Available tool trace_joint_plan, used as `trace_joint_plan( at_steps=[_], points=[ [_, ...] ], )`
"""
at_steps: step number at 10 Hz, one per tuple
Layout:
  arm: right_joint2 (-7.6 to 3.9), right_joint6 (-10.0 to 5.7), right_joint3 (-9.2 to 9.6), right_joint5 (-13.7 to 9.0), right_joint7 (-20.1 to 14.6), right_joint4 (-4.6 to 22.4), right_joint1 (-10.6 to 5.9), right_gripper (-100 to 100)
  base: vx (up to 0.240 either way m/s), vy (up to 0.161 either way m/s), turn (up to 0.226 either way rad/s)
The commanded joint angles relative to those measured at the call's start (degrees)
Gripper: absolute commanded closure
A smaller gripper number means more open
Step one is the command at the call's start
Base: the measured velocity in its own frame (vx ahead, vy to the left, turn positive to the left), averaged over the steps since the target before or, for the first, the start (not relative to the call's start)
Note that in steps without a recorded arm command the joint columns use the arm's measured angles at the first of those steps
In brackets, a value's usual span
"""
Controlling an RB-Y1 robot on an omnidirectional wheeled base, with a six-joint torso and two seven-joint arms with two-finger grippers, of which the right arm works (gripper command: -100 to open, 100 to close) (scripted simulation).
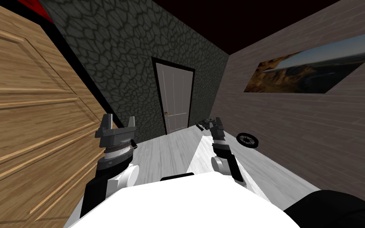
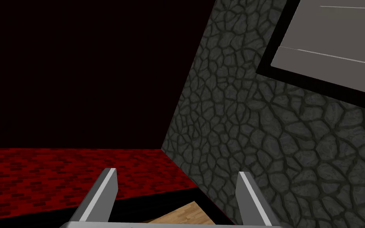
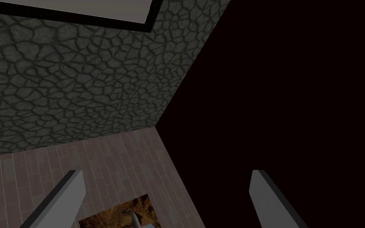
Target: Pull the door open
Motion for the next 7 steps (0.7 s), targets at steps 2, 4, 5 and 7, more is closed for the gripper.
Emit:
trace_joint_plan(
  at_steps=[2,4,5,7],
  points=[
    [-0.6,-0.9,-0.57,-0.21,-0.44,3.29,-1.0,-100,0.07,0.036,0.131],
    [-1.02,-1.59,-1.01,-0.37,-0.78,5.81,-1.76,-100,0.099,0.032,0.111],
    [-1.19,-1.89,-1.2,-0.44,-0.93,6.9,-2.09,-100,0.089,0.034,0.128],
    [-1.53,-2.49,-1.58,-0.58,-1.22,9.08,-2.75,-100,0.078,0.032,0.091]
  ],
)
